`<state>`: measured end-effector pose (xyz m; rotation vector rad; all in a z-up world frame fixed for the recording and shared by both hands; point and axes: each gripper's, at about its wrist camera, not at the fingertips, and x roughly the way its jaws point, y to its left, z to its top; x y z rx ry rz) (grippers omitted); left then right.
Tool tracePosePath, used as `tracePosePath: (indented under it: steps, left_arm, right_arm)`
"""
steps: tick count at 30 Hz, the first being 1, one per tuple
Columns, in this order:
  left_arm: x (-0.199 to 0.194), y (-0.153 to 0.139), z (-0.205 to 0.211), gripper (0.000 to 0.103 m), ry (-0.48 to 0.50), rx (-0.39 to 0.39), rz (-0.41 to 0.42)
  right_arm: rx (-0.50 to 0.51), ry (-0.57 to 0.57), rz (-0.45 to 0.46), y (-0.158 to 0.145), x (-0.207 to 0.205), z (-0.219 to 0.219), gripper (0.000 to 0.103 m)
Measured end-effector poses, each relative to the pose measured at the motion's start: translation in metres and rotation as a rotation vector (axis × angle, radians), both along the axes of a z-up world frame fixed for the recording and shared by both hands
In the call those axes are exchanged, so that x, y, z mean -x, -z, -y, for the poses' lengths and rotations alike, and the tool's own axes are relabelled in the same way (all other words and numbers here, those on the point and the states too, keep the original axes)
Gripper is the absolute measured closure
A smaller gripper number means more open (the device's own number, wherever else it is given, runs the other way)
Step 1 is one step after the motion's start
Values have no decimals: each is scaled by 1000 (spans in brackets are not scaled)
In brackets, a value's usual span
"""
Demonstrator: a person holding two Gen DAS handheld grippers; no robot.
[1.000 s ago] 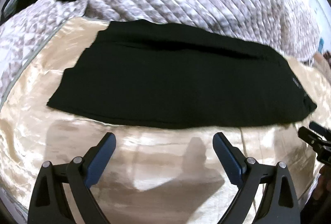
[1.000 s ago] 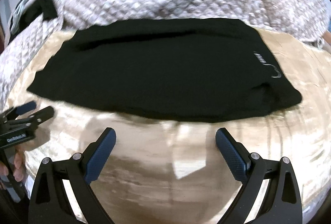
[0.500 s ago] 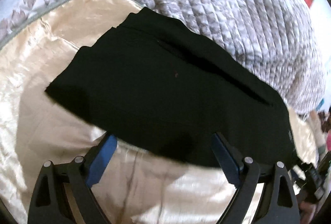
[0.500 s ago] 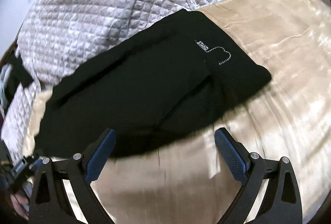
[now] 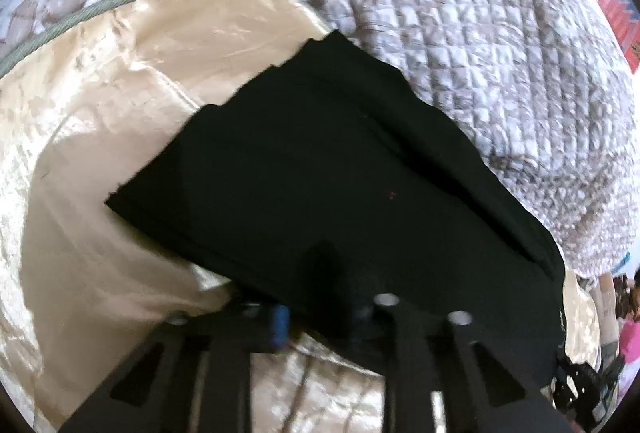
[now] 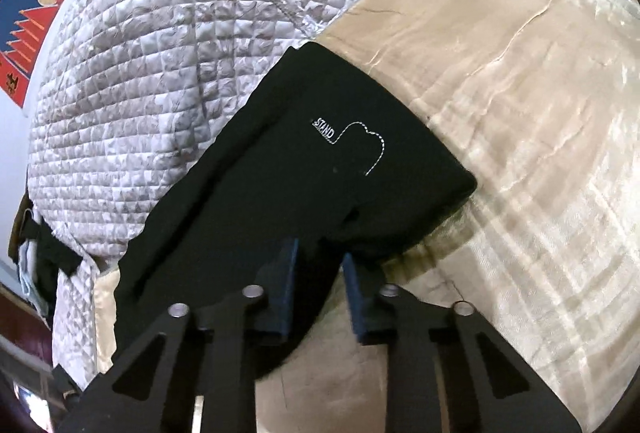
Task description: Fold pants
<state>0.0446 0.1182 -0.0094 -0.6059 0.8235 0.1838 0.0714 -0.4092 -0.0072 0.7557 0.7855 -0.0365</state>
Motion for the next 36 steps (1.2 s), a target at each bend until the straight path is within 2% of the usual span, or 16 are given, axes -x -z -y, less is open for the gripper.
tracePosePath:
  steps: [1,5,11,13,20,25,29,33,36]
  left_arm:
    - [-1,2,-3,95,-8,6,-2]
    - [1,0,-3,99,-4,11,9]
    - [16,-24,-6,99,5,30,63]
    - [24,-33,-3,99,17,8,69]
    - [73,-50,-11,99,47,-4,97]
    - [109,-41,-8,99,73,-30,71]
    - [117,-32,-9,99,73,-41,37]
    - [126,-33,-4,99,94,-66,52]
    - [120,-16,-8,99,85,-58,-28]
  right_arm:
    - [1,0,1,0,-2,0,85]
    - [17,-13,9,-4,-4,-1,97]
    - [-21,-21,44,-22,4,1,100]
    - [-25,-25,59,-33,11,3,101]
    - [-55,-43,49,-48,58,12,101]
    - [-70,-47,17,-39,101,13,101]
    - [-64,-47,-14,-29,125,14,101]
    - [-50,-43,-27,-26,130,14,101]
    - [-10,-47,-75,-16,126,12,101]
